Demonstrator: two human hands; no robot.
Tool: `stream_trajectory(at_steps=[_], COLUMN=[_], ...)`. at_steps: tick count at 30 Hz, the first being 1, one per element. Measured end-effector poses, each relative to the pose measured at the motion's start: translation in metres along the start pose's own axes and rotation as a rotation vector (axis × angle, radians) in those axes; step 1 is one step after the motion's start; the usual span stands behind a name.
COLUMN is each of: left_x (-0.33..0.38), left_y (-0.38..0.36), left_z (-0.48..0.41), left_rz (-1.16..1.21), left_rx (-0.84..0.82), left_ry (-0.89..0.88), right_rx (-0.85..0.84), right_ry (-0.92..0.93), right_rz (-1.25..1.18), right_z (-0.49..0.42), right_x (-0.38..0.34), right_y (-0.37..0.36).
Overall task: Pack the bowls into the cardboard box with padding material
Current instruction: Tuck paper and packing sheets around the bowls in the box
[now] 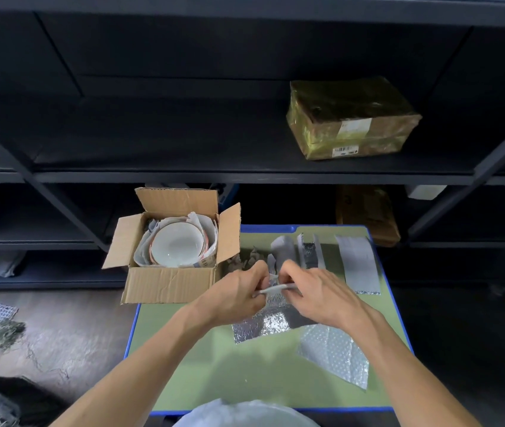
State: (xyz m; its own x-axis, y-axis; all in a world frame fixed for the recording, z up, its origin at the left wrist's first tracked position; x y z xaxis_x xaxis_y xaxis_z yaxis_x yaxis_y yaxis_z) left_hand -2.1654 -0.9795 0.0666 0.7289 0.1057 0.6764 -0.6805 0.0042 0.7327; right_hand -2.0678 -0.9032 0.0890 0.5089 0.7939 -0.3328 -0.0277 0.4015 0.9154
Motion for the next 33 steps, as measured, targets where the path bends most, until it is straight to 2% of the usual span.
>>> stream_trajectory(at_steps=[6,10,14,17,21,27,33], left_x=[0.0,-0.008,-0.028,-0.048,-0.056,-0.089,-0.126], left_y=[0.011,0.027,0.05,0.059,0.07,0.105,0.125], left_z=[0.017,0.033,0.051,0.066,0.081,0.103,0.113], left_rz=[0.043,0.115,0.139,0.164,0.352,0.222,0.245], left_rx=[-0.005,0.046,0.148,0.12,0.109,0.142,0.119], left_ry=[-0.019,0.024,0.089,0.171,0.171,0.15,0.217], right_rx=[-0.12,-0.122,-0.087,-0.117,-0.118,-0.193,-0.078], right_ry=[-0.028,0.018,0.102,0.124,0.143,0.136,0.137], right_rz=[-0.117,-0.196,-0.113,-0.053,-0.007,-0.122,-0.03], right_z=[-0.004,-0.016,-0.031,-0.04,-0.052,-0.07,-0.098], right_x=[-0.016,-0.033,-0.053,-0.075,-0.108,-0.148,-0.175], right_y=[-0.004,0.001,0.009,0.008,0.005,-0.007,-0.015])
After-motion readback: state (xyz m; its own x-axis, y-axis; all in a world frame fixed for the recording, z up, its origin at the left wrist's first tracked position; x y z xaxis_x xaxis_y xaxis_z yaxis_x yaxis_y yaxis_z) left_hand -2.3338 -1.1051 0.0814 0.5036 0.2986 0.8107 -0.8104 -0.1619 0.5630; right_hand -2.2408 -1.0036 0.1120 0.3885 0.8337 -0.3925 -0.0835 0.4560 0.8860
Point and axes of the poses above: each hand's wrist, its own z-axis away from the middle knuckle, its own y-axis out of the back of the hand, x = y × z, the point moved 8 cm from there along -z, towards the middle knuckle, and after that the axes turned 6 degrees about -y, right-handed, at the moved point
